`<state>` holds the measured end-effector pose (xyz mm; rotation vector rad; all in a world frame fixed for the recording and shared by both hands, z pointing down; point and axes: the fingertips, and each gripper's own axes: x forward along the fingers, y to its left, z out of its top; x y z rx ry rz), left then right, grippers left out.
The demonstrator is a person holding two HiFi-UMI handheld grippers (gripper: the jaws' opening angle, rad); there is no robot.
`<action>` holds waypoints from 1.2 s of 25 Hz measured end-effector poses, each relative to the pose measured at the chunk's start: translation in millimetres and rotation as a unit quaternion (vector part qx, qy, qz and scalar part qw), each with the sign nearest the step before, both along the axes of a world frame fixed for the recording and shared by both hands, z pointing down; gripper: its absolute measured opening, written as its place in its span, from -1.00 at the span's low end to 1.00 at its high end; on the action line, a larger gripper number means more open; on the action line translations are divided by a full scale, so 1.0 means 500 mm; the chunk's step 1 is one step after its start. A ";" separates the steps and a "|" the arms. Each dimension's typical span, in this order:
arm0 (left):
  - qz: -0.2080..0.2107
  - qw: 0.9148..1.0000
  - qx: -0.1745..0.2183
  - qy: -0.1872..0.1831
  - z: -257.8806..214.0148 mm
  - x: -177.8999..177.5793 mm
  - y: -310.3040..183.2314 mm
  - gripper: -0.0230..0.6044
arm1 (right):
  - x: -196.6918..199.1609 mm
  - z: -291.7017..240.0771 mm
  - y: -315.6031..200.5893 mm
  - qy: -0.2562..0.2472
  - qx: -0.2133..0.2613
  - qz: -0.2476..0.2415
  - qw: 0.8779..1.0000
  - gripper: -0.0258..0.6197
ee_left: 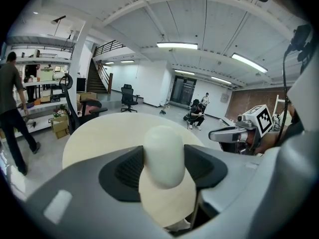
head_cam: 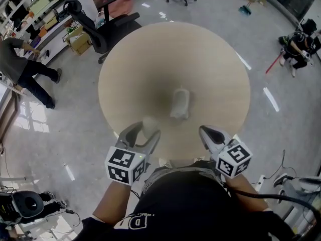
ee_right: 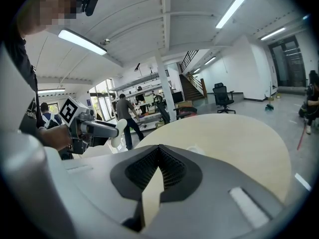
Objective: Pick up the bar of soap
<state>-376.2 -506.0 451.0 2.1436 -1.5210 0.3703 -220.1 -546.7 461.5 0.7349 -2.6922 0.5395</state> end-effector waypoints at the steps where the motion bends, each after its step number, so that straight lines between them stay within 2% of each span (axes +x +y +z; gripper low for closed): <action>1: 0.001 1.000 0.001 0.000 -0.002 0.003 0.003 -0.08 | 0.002 -0.002 0.004 0.000 0.000 0.002 1.000 -0.90; 7: 0.012 1.000 0.010 -0.008 -0.021 0.031 0.020 -0.08 | 0.030 -0.019 0.027 -0.009 0.004 0.014 1.000 -0.90; 17: -0.025 0.999 0.018 -0.009 -0.024 0.092 0.065 -0.08 | 0.093 -0.040 0.065 -0.011 0.022 -0.020 0.999 -0.90; 23: -0.028 0.999 0.015 -0.011 -0.029 0.196 0.094 -0.08 | 0.179 -0.063 0.103 -0.017 0.033 -0.030 0.999 -0.90; 30: -0.036 0.999 0.003 -0.007 -0.047 0.321 0.165 -0.09 | 0.284 -0.067 0.166 -0.034 0.017 -0.041 0.998 -0.90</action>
